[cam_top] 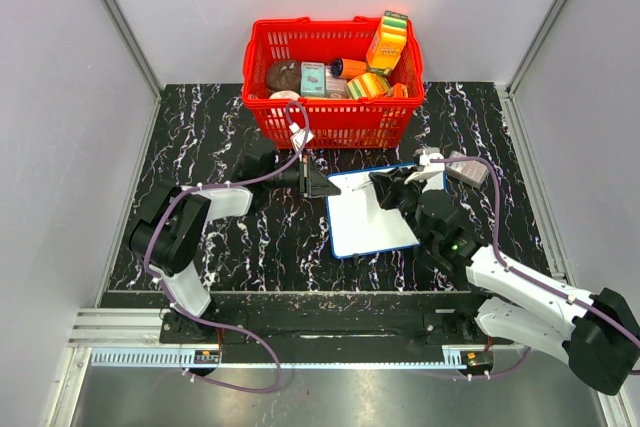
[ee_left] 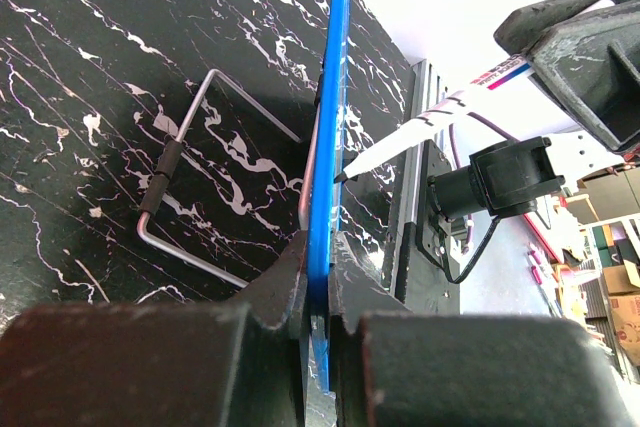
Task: Write a sentence on the whiteboard
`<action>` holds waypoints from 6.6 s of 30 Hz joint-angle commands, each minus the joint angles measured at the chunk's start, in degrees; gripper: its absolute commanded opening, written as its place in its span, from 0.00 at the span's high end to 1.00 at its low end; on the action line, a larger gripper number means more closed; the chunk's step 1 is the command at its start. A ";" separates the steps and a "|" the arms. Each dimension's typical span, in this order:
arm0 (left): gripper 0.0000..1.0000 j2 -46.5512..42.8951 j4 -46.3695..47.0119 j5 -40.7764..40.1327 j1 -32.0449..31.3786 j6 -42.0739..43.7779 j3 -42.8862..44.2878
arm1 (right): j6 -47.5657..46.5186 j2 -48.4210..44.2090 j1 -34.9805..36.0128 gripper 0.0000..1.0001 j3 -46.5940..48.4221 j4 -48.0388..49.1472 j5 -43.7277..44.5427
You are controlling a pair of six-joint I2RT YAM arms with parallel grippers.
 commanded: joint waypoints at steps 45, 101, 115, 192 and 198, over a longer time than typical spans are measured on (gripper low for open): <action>1.00 0.23 0.76 -1.01 0.14 6.25 2.04 | -5.59 -1.50 0.29 1.00 3.35 4.18 1.87; 1.00 0.49 0.67 -0.66 0.14 6.16 2.39 | -3.31 -1.67 0.29 1.00 -0.86 3.22 3.46; 1.00 0.49 0.67 -0.66 0.05 6.16 2.30 | -1.29 -4.22 0.20 1.00 -3.50 0.40 2.23; 1.00 0.58 0.40 -0.57 0.14 6.25 2.57 | -4.18 -3.70 0.29 1.00 2.65 1.89 9.34; 1.00 0.58 0.49 -0.57 0.05 6.33 2.57 | -4.27 -1.76 0.29 1.00 2.39 2.16 9.78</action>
